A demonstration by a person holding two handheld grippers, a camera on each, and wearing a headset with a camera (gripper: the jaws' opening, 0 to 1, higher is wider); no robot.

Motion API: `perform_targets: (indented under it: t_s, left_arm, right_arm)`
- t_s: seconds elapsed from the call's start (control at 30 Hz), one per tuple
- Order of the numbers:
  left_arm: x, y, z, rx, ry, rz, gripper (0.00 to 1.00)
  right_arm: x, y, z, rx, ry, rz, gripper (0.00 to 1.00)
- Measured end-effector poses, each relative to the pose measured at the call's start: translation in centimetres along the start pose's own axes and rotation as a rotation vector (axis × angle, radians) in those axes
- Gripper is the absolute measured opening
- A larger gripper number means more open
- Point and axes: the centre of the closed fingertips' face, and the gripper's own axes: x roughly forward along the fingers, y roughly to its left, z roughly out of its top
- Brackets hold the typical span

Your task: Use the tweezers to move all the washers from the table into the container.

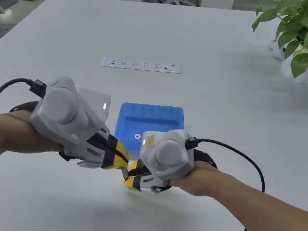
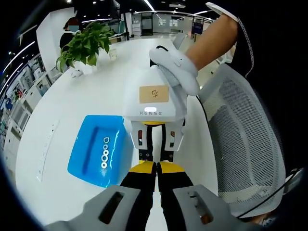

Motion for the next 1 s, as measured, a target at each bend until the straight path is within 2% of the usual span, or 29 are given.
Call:
perform_targets:
  t_s: [0.47,1.0]
  left_arm:
    - [0.14,0.08,-0.09,0.002,0.002,0.007,0.05]
    - [0.26,0.01,0.03,0.001,0.002,0.006,0.05]
  right_arm:
    - [0.17,0.11,-0.24,-0.011,0.017,0.005,0.12]
    - [0.16,0.06,-0.26,-0.021,0.011,0.005,0.09]
